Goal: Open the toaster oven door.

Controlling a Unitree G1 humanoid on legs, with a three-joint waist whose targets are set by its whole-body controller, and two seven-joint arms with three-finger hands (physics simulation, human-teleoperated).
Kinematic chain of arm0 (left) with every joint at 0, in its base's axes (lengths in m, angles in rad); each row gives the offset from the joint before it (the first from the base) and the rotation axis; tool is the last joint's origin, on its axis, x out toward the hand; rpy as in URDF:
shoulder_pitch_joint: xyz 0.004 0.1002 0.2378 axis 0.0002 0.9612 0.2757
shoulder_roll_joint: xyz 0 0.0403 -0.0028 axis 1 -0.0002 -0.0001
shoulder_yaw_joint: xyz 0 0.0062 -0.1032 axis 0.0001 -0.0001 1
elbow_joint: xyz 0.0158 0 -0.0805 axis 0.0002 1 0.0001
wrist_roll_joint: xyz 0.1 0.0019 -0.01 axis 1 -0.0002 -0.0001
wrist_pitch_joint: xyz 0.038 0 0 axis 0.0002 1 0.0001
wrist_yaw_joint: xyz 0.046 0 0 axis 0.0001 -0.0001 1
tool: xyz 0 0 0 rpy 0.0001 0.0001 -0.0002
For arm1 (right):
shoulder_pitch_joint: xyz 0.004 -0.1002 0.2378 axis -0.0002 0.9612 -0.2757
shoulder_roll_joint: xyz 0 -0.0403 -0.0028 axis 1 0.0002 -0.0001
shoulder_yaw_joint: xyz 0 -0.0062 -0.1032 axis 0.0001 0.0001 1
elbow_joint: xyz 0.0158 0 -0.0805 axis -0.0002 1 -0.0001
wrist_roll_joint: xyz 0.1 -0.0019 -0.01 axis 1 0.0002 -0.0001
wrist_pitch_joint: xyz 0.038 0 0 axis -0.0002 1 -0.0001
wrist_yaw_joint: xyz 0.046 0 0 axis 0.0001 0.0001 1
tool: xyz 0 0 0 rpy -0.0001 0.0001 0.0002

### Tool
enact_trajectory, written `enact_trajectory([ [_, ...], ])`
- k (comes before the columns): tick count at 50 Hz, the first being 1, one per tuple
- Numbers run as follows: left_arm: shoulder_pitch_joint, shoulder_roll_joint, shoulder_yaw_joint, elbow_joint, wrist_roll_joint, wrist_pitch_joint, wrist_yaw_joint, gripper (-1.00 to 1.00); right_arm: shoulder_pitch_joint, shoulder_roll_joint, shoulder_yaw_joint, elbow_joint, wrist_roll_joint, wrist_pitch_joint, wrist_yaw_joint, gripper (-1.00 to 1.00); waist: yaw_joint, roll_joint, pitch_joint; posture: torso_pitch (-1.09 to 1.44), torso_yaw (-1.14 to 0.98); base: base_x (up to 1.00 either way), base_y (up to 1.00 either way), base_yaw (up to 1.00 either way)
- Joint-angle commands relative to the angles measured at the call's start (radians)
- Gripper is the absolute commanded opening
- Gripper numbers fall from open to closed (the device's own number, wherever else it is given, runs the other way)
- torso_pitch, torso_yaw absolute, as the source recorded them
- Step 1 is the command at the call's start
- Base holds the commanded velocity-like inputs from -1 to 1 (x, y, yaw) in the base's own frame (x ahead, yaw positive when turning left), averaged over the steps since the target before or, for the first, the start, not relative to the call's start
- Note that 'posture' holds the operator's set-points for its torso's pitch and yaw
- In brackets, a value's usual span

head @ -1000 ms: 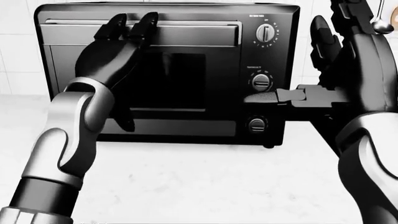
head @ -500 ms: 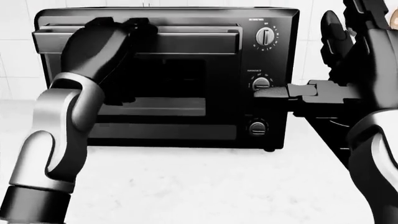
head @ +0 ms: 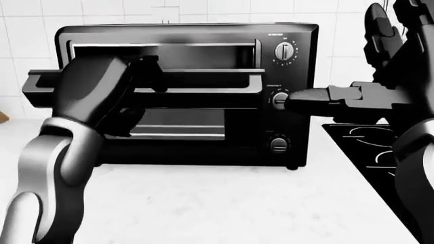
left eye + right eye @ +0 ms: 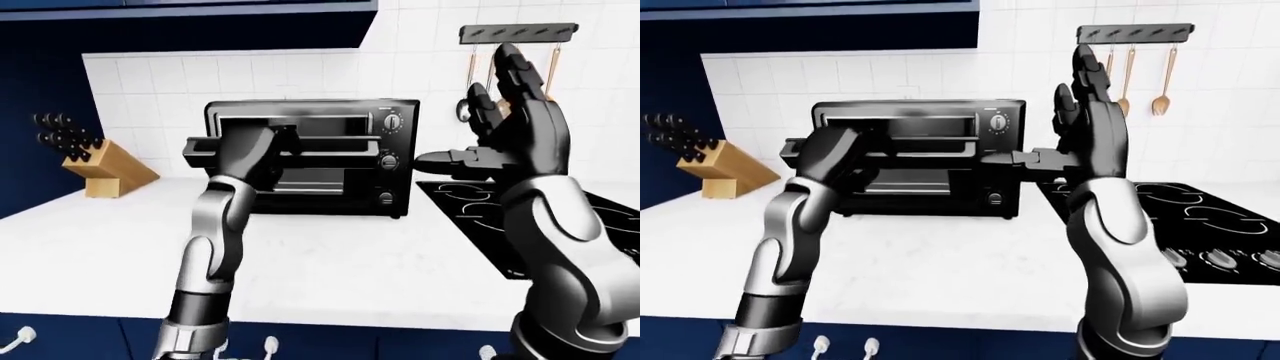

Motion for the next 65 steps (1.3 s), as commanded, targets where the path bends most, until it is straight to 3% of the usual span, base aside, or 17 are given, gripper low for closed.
enact_trajectory([
  [1, 0.028, 0.006, 0.001, 0.03, 0.026, 0.041, -0.083, -0.24, -0.028, -0.009, -0.004, -0.009, 0.004, -0.023, -0.002, 1.0, -0.002, -0.007, 0.027, -0.61, 0.0, 0.0, 0.0, 0.0],
  [14, 0.209, -0.018, 0.021, -0.279, 0.032, 0.076, -0.157, -0.22, -0.02, -0.008, 0.003, -0.011, 0.006, -0.029, -0.009, 1.0, -0.007, -0.008, 0.056, -0.61, 0.0, 0.0, 0.0, 0.0],
  [34, 0.409, -0.065, 0.005, -0.521, 0.049, 0.055, -0.194, -0.24, -0.007, 0.001, 0.005, -0.007, -0.009, -0.042, 0.002, 1.0, 0.022, -0.008, 0.078, -0.61, 0.0, 0.0, 0.0, 0.0],
  [39, 0.46, -0.074, 0.025, -0.616, 0.032, 0.058, -0.224, -0.24, 0.006, 0.004, 0.005, -0.012, -0.011, -0.047, 0.005, 1.0, 0.024, -0.01, 0.081, -0.61, 0.0, 0.0, 0.0, 0.0],
  [45, 0.592, -0.102, 0.052, -0.813, -0.005, 0.059, -0.253, -0.22, 0.009, 0.004, 0.001, -0.018, -0.008, -0.044, 0.004, 1.0, 0.022, -0.009, 0.08, -0.61, 0.0, 0.0, 0.0, 0.0],
  [48, 0.585, -0.105, 0.075, -0.88, -0.016, 0.076, -0.291, -0.22, 0.006, 0.004, 0.002, -0.02, -0.007, -0.041, 0.001, 1.0, 0.021, -0.008, 0.081, -0.61, 0.0, 0.0, 0.0, 0.0],
  [52, 0.506, -0.088, 0.124, -0.907, -0.072, 0.131, -0.327, -0.18, 0.005, 0.004, 0.002, -0.022, -0.005, -0.039, 0.0, 1.0, 0.023, -0.006, 0.08, -0.61, 0.0, 0.0, 0.0, 0.0],
  [55, 0.493, -0.081, 0.128, -0.906, -0.087, 0.149, -0.322, -0.19, 0.005, 0.005, 0.002, -0.022, -0.005, -0.039, -0.001, 1.0, 0.026, -0.002, 0.076, -0.61, 0.0, 0.0, 0.0, 0.0],
  [58, 0.4, -0.059, 0.203, -0.828, -0.294, 0.278, -0.314, -0.21, 0.003, 0.005, 0.003, -0.032, -0.001, -0.029, -0.005, 1.0, 0.03, 0.001, 0.074, -0.61, 0.0, 0.0, 0.0, 0.0],
  [65, 0.38, -0.013, 0.258, -0.762, -0.599, 0.433, -0.233, -0.11, 0.007, 0.001, -0.005, -0.039, 0.005, -0.028, -0.005, 1.0, 0.037, 0.006, 0.064, -0.61, 0.0, 0.0, 0.0, 0.0],
])
